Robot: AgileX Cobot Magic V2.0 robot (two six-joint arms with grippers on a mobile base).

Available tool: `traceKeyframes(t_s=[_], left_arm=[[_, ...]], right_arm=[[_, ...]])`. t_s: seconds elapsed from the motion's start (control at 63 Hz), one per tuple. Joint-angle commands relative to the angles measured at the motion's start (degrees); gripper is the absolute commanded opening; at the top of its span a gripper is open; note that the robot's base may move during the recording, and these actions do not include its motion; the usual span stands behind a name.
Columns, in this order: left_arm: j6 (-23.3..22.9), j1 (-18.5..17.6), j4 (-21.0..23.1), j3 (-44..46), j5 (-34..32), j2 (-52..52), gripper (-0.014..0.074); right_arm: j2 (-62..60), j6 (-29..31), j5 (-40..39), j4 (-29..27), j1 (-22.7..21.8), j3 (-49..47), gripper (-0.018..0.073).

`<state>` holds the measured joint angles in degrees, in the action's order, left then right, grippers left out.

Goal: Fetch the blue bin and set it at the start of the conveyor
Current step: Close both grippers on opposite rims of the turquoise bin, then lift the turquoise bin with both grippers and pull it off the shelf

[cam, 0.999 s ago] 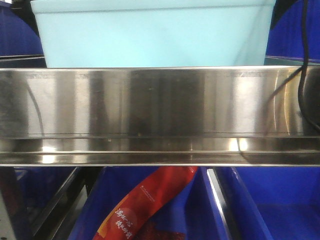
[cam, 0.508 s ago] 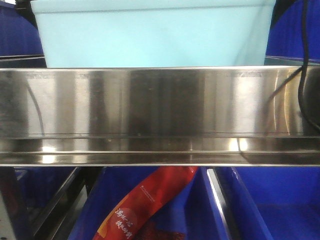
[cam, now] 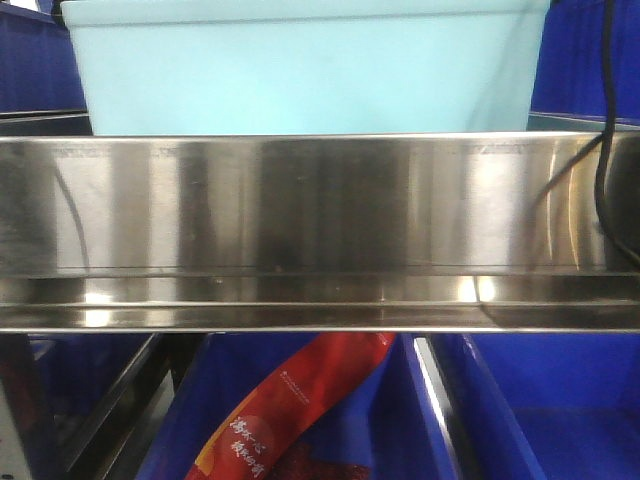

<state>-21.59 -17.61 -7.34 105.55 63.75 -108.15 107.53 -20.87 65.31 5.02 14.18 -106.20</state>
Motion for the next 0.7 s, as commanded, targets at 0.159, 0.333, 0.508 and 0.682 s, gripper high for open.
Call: traceKeyframes(t_s=[0.159, 0.333, 0.508, 0.682], left_arm=[[-3.29, -3.17, -5.37, 3.02, 2.0, 1.79, -0.0111], [-4.67, -6.62, -6.97, 3.67, 2.98, 6.07, -0.0111], [-9.12, -10.01, -12.12, 3.67, 1.65, 11.06, -0.0111], [-9.33, -10.73, -12.29, 6.19, 1.91, 14.61, -0.0111]], right_arm=[[-2.26, -2.01, 1.89, 8.57, 2.92, -2.36, -0.0163], [-6.58, -3.49, 2.65, 9.94, 4.7, -2.76, -0.0163], [-12.21, -3.72, 1.51, 11.15, 6.06, -2.85, -0.0163], [-15.62, -4.01, 1.28, 12.62, 8.26, -5.18, -0.0163]])
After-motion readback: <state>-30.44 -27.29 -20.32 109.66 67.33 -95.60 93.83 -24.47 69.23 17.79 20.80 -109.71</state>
